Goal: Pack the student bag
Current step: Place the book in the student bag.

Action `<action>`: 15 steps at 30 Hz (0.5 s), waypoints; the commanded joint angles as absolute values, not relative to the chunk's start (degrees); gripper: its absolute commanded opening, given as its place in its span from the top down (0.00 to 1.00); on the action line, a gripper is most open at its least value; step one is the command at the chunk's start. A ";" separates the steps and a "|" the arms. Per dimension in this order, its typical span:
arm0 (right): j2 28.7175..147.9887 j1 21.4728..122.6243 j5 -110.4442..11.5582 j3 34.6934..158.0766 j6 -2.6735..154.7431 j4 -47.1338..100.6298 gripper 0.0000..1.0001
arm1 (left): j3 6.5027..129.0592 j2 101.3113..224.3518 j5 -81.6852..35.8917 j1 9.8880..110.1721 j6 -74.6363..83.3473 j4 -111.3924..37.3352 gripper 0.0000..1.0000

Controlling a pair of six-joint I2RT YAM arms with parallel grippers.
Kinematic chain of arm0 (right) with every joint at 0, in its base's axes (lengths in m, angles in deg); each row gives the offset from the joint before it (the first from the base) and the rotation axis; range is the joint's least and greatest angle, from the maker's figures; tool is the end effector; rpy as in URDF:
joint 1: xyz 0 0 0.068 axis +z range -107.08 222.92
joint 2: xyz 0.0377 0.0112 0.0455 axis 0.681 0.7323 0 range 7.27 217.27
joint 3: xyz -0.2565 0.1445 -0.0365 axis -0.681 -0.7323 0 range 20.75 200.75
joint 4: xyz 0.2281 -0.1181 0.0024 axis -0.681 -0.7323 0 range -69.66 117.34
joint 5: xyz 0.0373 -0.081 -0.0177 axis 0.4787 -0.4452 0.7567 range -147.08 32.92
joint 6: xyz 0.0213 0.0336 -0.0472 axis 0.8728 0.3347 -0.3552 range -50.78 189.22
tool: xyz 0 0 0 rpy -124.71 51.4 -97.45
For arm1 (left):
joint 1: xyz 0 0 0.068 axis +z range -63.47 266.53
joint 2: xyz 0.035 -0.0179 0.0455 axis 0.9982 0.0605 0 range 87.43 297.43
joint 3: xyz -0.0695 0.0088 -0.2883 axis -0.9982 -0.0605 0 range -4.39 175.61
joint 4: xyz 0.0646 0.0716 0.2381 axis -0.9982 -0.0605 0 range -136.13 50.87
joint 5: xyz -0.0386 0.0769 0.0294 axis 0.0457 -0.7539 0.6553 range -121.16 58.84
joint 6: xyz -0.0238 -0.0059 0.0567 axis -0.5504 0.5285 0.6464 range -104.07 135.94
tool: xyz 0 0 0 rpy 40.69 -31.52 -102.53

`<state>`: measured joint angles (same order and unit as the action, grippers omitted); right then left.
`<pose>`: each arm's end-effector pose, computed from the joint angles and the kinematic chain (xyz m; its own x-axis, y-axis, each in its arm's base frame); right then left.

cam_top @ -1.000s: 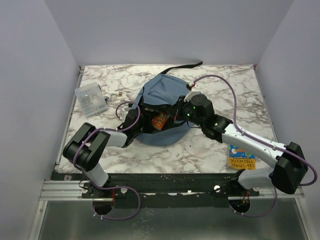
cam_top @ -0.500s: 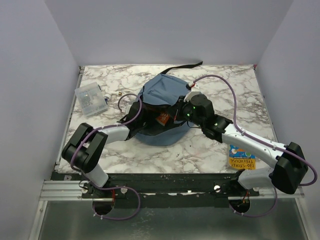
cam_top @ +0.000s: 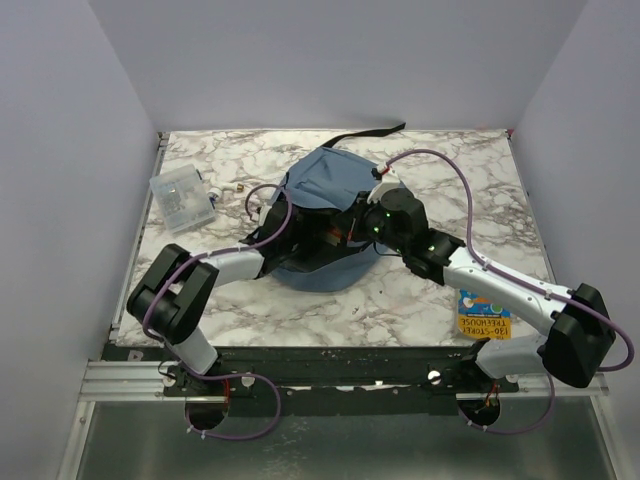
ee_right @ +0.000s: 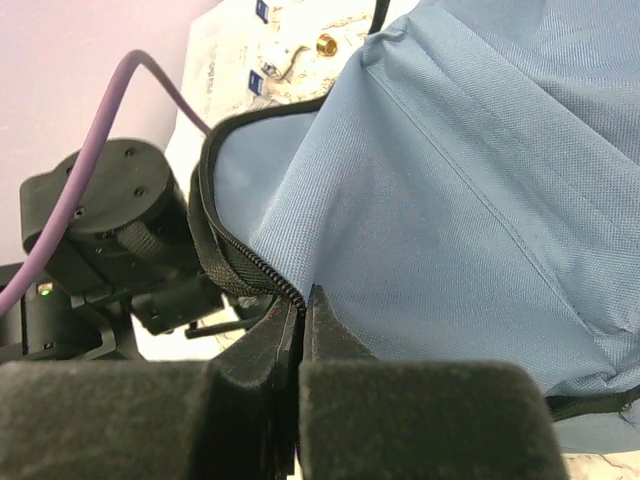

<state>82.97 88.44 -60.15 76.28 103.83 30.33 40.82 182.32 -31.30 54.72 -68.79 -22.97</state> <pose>0.2190 0.2193 0.3311 -0.5547 0.2445 -0.7953 -0.4394 0.7256 0.5296 0.2943 -0.1825 0.1901 -0.5663 -0.8205 -0.0779 -0.4190 0.3681 -0.8300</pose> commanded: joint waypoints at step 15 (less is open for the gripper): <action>83.97 88.37 -58.27 75.82 101.56 30.29 0.80 | 25.50 138.10 -30.27 59.11 -39.87 -36.38 0.13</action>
